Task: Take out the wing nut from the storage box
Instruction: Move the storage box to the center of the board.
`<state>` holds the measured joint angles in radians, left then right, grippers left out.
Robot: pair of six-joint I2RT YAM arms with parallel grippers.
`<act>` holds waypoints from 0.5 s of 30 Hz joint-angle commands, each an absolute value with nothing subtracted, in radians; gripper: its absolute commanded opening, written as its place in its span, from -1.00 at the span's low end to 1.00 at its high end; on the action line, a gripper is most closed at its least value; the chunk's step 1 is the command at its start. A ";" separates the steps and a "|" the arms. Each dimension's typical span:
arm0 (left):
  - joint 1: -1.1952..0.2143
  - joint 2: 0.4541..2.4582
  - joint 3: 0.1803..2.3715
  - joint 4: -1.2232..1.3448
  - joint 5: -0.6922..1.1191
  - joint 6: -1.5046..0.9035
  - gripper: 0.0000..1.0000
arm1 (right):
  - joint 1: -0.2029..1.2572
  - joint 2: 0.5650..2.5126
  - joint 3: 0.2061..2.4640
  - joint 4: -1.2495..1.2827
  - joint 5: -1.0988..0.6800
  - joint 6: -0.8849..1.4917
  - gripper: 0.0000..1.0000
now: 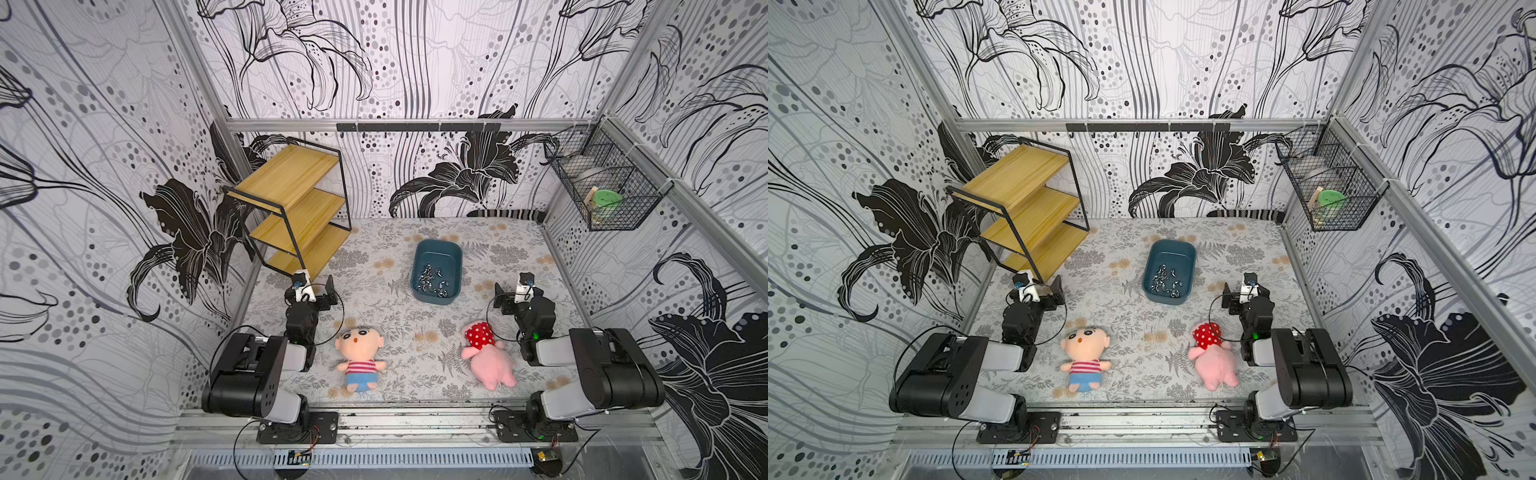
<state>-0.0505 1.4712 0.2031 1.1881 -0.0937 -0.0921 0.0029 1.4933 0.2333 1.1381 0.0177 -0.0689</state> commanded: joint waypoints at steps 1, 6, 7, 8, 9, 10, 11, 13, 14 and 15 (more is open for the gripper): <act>-0.044 1.473 0.216 1.213 -0.089 -0.087 0.95 | -0.005 1.502 0.236 1.161 0.006 -0.069 0.91; -0.044 1.475 0.216 1.213 -0.089 -0.086 0.95 | -0.005 1.502 0.236 1.162 0.006 -0.069 0.91; -0.044 1.476 0.216 1.213 -0.088 -0.087 0.95 | -0.005 1.501 0.236 1.162 0.006 -0.069 0.91; -0.044 1.475 0.217 1.213 -0.088 -0.089 0.95 | -0.004 1.501 0.236 1.162 0.005 -0.069 0.91; -0.044 1.476 0.217 1.213 -0.087 -0.088 0.95 | -0.005 1.502 0.236 1.163 0.006 -0.069 0.91; -0.044 1.476 0.216 1.213 -0.087 -0.088 0.95 | -0.005 1.502 0.236 1.162 0.006 -0.069 0.91; -0.044 1.477 0.216 1.212 -0.088 -0.089 0.95 | -0.005 1.502 0.236 1.162 0.006 -0.069 0.91; -0.044 1.477 0.216 1.211 -0.087 -0.089 0.95 | -0.005 1.502 0.236 1.161 0.006 -0.069 0.91; -0.044 1.476 0.216 1.212 -0.087 -0.089 0.95 | -0.005 1.502 0.238 1.158 0.004 -0.068 0.91; -0.044 1.477 0.217 1.212 -0.087 -0.089 0.95 | -0.005 1.502 0.239 1.157 0.003 -0.067 0.91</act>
<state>-0.0505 1.4712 0.2031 1.1881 -0.0937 -0.0921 0.0029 1.4933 0.2333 1.1378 0.0174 -0.0692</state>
